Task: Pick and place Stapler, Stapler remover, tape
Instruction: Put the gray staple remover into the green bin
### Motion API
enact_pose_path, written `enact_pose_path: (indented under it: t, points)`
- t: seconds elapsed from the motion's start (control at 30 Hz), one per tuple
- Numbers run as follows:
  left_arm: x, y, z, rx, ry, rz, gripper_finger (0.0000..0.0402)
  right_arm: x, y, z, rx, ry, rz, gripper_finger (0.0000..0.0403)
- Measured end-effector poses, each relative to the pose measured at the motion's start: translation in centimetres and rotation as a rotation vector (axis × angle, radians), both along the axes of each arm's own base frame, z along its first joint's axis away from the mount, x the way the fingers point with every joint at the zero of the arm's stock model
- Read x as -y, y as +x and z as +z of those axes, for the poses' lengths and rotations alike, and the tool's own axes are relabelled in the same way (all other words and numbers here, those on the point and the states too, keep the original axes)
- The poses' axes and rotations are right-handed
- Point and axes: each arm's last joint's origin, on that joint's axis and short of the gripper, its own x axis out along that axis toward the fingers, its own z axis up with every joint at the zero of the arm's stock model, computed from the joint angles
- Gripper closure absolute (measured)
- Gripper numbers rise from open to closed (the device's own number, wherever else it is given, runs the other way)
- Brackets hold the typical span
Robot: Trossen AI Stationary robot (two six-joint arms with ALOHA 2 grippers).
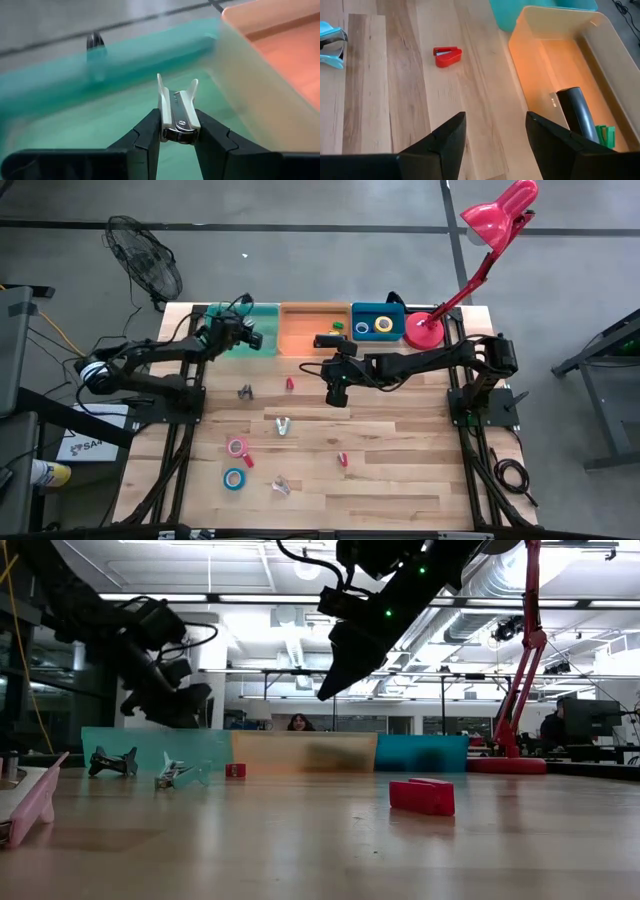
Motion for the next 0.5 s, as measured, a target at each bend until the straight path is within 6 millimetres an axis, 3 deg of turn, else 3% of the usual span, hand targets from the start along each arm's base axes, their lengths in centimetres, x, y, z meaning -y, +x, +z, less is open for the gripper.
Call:
enact_pose_path:
  t: [0.3,0.5]
  points:
    - [-0.9,-1.3,-0.4,0.075,-0.116,-0.044,0.0298,0.0,0.0,0.0,0.006,0.018,-0.003,0.0206]
    - [-0.9,-1.3,-0.4,0.075,-0.109,-0.043,0.0252,0.0,0.0,0.0,0.008,0.024,0.0,0.0206]
